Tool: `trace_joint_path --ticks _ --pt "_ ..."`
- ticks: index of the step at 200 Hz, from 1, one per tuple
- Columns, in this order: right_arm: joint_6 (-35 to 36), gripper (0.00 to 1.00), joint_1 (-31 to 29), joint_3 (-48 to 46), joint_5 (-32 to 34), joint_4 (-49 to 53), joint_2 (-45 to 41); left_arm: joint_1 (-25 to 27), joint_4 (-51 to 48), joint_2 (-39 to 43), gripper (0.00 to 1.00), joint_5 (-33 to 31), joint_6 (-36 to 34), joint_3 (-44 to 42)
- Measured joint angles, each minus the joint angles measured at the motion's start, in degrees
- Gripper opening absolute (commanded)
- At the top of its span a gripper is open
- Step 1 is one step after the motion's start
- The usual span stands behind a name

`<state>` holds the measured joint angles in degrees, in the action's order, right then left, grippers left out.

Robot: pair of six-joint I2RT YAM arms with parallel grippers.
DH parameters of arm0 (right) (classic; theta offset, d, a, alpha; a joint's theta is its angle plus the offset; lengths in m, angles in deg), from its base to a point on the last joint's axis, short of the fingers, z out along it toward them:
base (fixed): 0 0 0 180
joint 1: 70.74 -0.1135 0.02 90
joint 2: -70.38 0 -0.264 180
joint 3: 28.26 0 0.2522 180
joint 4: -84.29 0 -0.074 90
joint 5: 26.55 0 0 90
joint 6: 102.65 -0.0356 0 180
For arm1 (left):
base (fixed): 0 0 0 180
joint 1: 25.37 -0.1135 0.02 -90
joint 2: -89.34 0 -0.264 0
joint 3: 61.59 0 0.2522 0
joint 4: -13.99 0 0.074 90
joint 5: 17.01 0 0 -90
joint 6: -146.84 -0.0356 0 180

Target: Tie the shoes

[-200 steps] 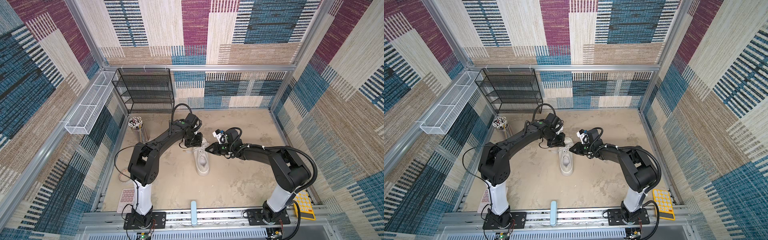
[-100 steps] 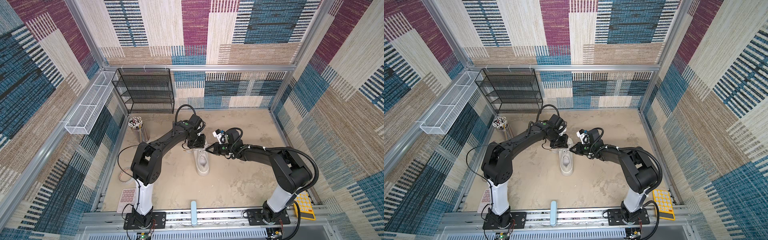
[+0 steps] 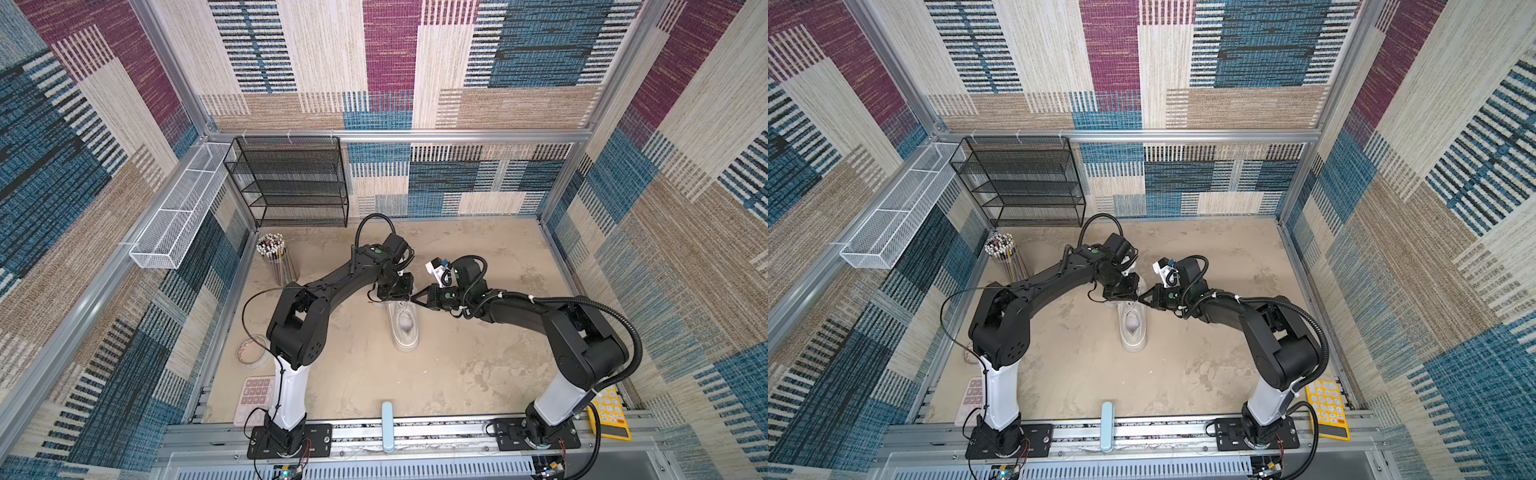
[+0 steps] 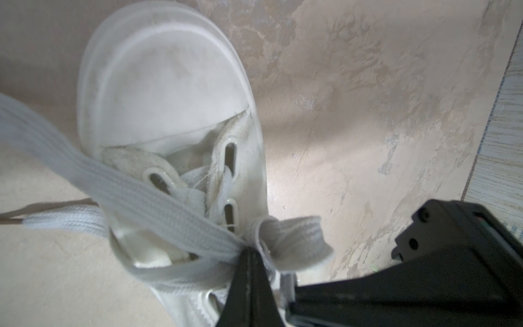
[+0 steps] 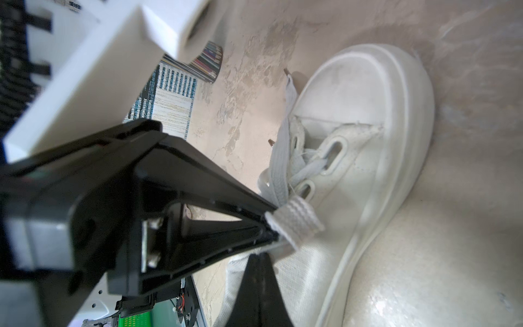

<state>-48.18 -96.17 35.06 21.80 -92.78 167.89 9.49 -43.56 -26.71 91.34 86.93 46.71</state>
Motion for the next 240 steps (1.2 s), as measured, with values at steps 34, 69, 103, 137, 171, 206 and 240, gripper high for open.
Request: trace_joint_path --ticks 34,69,103,137,171,206,240 --pt "-0.63 0.0 0.0 0.7 -0.74 -0.04 0.09 0.15 0.59 -0.13 0.0 0.04 0.0 -0.35" --pt "-0.9 0.0 0.0 2.19 -1.75 -0.04 1.84 0.2 1.46 0.26 0.0 0.07 0.02 -1.46" --pt "-0.85 0.05 0.04 4.15 -1.75 0.74 2.99 0.15 2.1 0.83 0.0 0.28 0.02 -2.01" --pt "-0.42 0.2 0.17 4.28 -1.33 2.16 3.26 0.13 2.25 0.83 0.0 1.18 0.04 -2.47" --pt "-0.04 0.29 0.26 3.91 0.33 3.15 1.51 0.17 2.25 0.83 0.0 2.8 0.04 -2.97" --pt "0.46 0.32 0.35 2.1 1.27 3.82 -0.35 0.26 2.34 0.85 0.0 3.06 0.04 -3.28" --pt "0.46 0.3 1.09 -0.92 2.64 4.74 -3.45 0.28 2.4 0.85 0.0 3.15 0.04 -3.32"
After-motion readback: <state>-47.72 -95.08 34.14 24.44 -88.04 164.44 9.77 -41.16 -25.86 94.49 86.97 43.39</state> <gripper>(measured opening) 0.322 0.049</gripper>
